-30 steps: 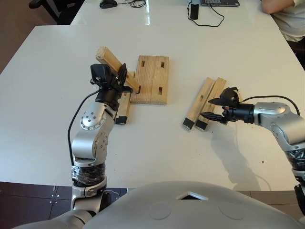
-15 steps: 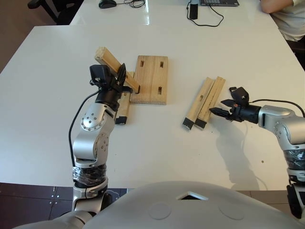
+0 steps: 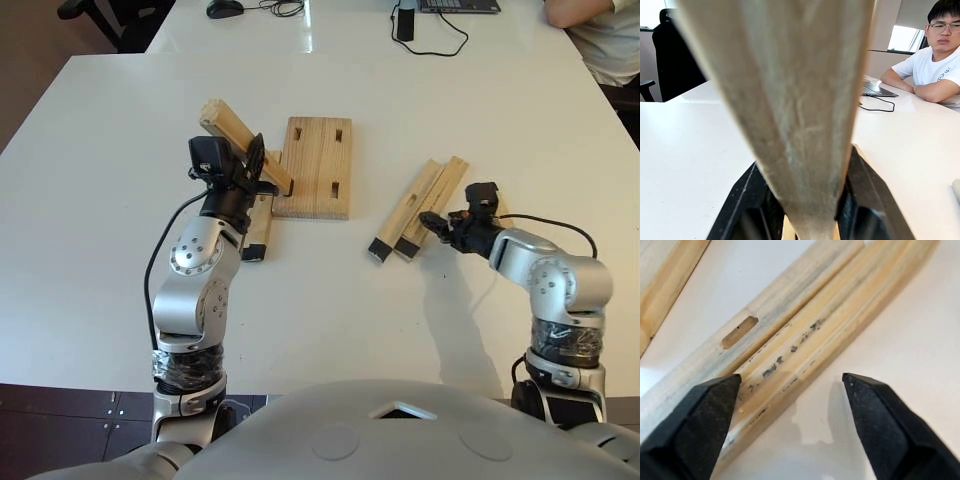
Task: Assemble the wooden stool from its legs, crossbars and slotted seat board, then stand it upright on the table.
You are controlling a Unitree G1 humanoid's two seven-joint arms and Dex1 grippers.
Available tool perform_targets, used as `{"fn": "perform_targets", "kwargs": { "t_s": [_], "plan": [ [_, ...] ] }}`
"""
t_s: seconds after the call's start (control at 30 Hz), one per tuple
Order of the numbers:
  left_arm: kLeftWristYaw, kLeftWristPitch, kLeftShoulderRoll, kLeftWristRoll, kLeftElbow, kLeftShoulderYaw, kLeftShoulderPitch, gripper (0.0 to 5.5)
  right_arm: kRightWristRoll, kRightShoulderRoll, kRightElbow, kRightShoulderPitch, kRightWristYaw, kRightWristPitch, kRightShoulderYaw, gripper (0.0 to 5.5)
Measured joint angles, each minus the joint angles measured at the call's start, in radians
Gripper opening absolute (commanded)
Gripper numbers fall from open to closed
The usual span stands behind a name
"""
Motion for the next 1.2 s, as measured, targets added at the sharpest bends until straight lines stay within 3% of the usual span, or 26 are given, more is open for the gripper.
{"fn": "perform_targets", "kwargs": {
  "t_s": [0.13,0.43,0.47,0.53,0.8,0.93,1.2],
  "plan": [
    [0.0,0.008,0.0,0.0,0.001,0.004,-0.004,1.11,-0.1,-0.115,-0.021,0.039,0.03,-0.134,0.129,3.74],
    [0.04,0.189,-0.008,-0.056,-0.059,0.072,-0.084,1.11,-0.252,-0.378,0.035,0.031,0.186,-0.317,0.207,3.74],
    [0.048,0.214,-0.009,-0.065,-0.062,0.088,-0.097,1.44,-0.256,-0.381,0.047,0.022,0.205,-0.326,0.208,3.74],
    [0.068,0.243,-0.016,-0.07,-0.064,0.114,-0.114,1.55,-0.257,-0.377,0.065,0.007,0.222,-0.331,0.209,3.74],
    [0.073,0.213,-0.043,-0.071,-0.038,0.149,-0.122,1.55,-0.286,-0.325,0.108,0.006,0.209,-0.384,0.2,3.74],
    [0.039,0.132,-0.038,-0.069,-0.059,0.149,-0.178,1.09,-0.298,-0.254,0.141,0.013,0.158,-0.467,0.164,3.74],
    [-0.005,0.043,-0.021,-0.066,-0.082,0.131,-0.181,1.07,-0.259,-0.102,0.146,0.024,0.098,-0.566,0.053,3.74]
  ]
}}
